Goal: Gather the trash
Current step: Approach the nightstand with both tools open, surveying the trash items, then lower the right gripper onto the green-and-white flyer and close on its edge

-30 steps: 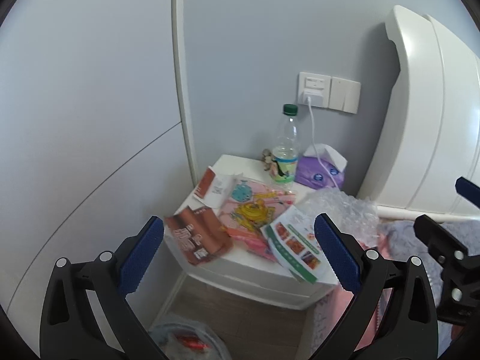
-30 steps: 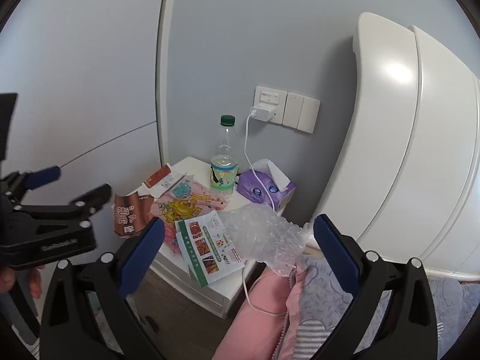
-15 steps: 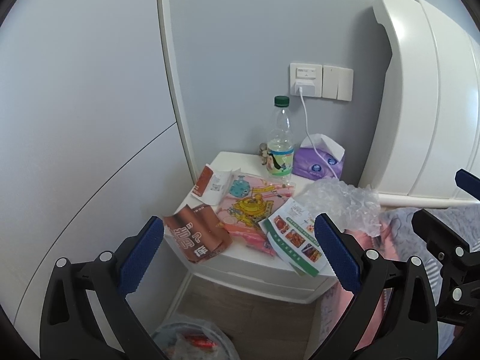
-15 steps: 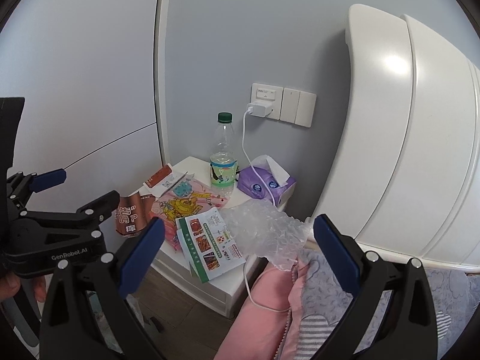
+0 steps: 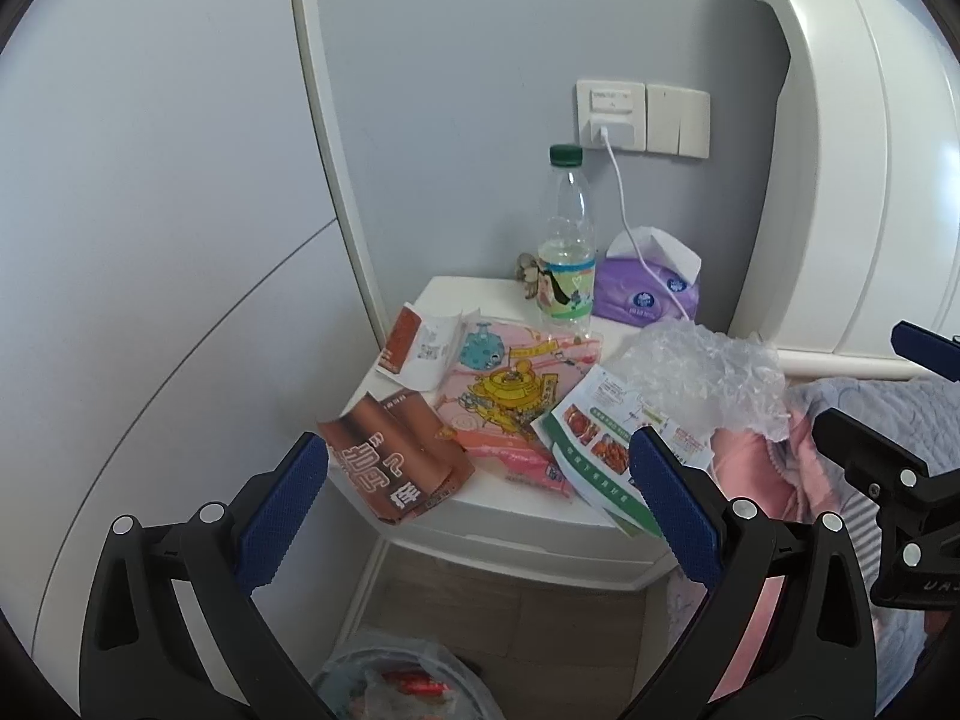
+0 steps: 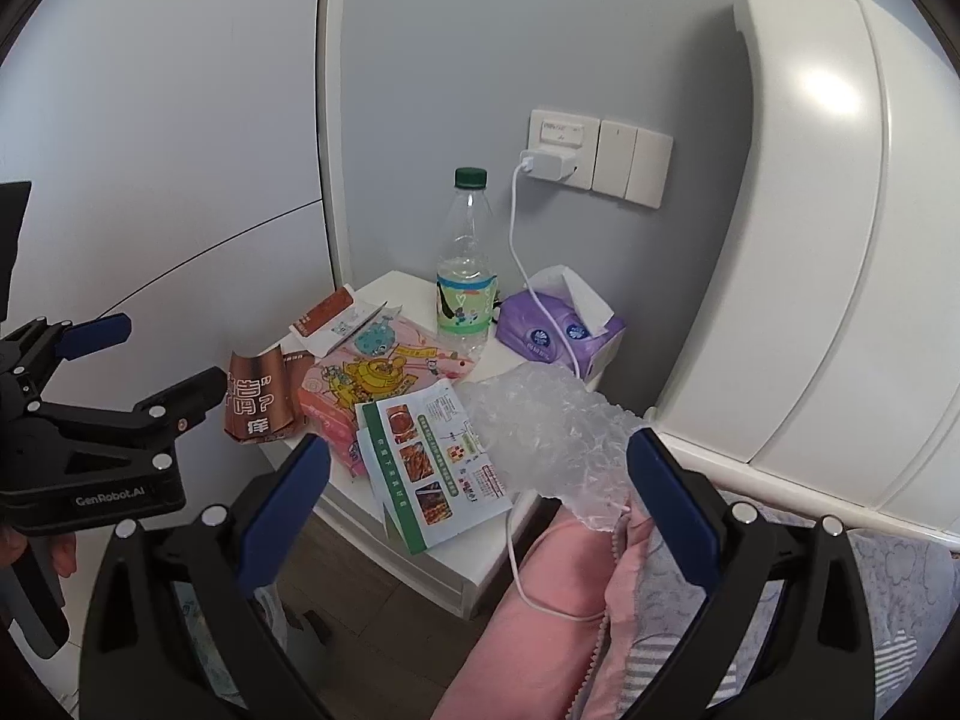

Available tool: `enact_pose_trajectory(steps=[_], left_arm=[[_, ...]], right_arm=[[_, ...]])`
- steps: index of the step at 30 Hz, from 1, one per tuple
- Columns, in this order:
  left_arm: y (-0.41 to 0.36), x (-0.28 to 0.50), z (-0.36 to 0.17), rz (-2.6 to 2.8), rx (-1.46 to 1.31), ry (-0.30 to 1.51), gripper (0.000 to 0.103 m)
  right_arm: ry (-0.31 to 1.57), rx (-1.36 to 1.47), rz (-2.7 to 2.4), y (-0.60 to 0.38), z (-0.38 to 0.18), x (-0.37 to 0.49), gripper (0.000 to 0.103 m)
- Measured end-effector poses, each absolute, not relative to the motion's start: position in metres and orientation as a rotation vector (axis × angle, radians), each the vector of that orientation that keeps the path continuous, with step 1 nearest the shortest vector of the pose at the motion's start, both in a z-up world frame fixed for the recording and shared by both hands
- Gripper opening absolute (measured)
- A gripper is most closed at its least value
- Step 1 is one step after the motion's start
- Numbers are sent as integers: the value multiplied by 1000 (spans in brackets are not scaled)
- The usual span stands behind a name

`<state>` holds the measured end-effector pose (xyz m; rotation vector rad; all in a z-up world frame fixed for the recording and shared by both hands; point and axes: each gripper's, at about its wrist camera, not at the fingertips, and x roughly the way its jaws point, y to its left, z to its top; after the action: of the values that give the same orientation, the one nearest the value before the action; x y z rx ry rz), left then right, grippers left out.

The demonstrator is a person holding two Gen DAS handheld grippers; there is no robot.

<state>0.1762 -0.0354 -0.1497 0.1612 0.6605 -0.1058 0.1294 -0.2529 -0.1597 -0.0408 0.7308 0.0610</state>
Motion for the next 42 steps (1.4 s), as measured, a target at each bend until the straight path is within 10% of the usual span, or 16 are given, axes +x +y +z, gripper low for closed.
enact_pose_trajectory(steps=[42], left_arm=[[-87, 286, -258, -605, 470, 896, 97]], right_arm=[[988, 106, 256, -288, -272, 239, 96]])
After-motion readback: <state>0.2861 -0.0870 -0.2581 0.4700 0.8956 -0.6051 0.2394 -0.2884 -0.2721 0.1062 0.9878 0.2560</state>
